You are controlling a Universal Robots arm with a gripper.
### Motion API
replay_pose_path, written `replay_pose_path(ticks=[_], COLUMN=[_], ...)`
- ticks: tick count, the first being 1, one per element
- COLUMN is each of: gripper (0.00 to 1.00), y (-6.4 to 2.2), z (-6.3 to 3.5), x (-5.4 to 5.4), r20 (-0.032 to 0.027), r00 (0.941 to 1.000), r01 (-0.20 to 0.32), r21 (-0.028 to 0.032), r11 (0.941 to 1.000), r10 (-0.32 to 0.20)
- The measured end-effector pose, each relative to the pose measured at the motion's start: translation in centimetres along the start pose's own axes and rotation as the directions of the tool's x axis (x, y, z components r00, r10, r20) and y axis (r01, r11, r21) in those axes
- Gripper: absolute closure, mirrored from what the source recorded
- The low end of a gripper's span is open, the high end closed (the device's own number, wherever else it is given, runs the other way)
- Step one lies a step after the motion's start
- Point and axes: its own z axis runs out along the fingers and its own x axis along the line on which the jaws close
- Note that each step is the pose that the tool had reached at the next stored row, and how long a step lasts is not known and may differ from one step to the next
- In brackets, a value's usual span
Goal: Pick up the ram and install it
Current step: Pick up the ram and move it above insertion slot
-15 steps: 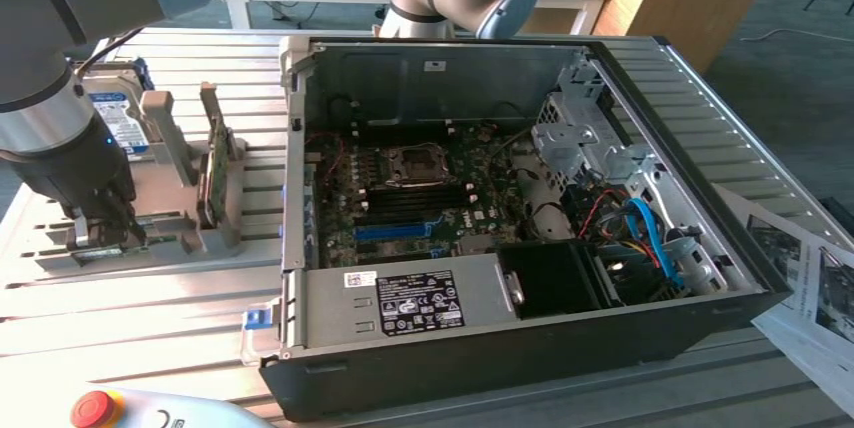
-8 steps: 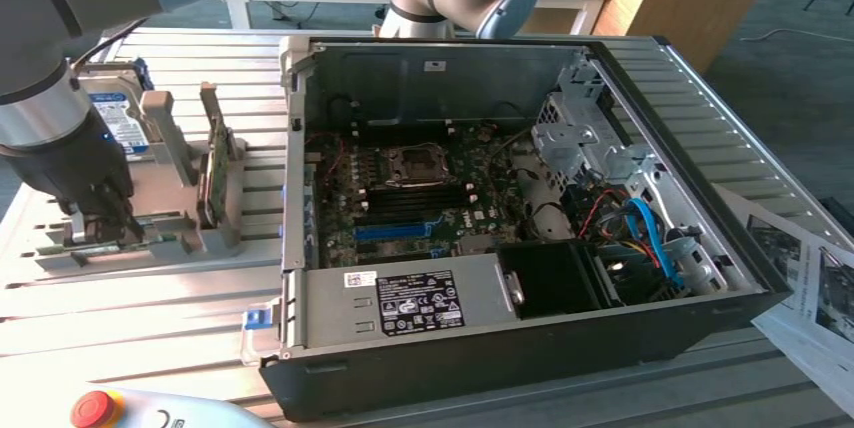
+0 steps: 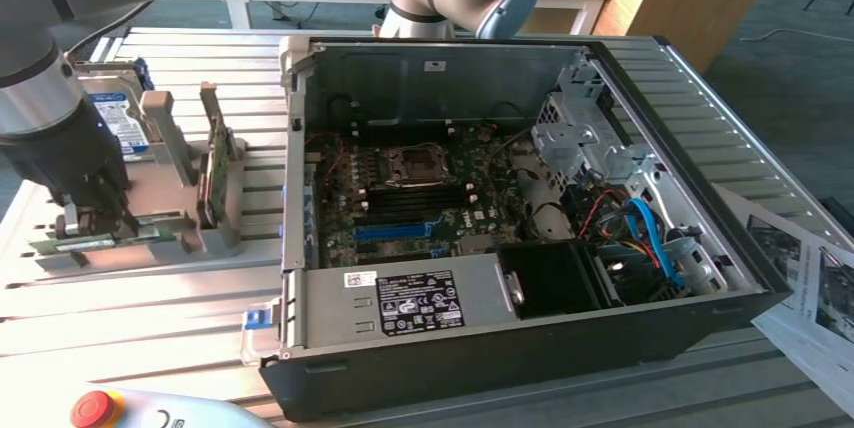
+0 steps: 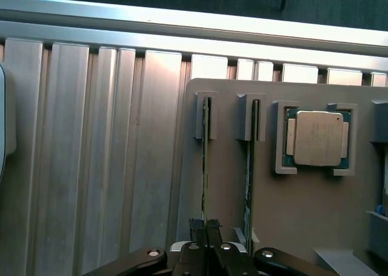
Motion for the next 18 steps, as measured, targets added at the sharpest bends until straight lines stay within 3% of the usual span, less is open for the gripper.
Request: replay_pose_path(ticks=[18], gripper=[0.88], y=[-0.05], z=[-2.32], x=[0.0], r20=[0.0000], r00=[1.0000], r01=[-0.004], r21=[-0.0019], r11=[1.0000], r10=[0.004])
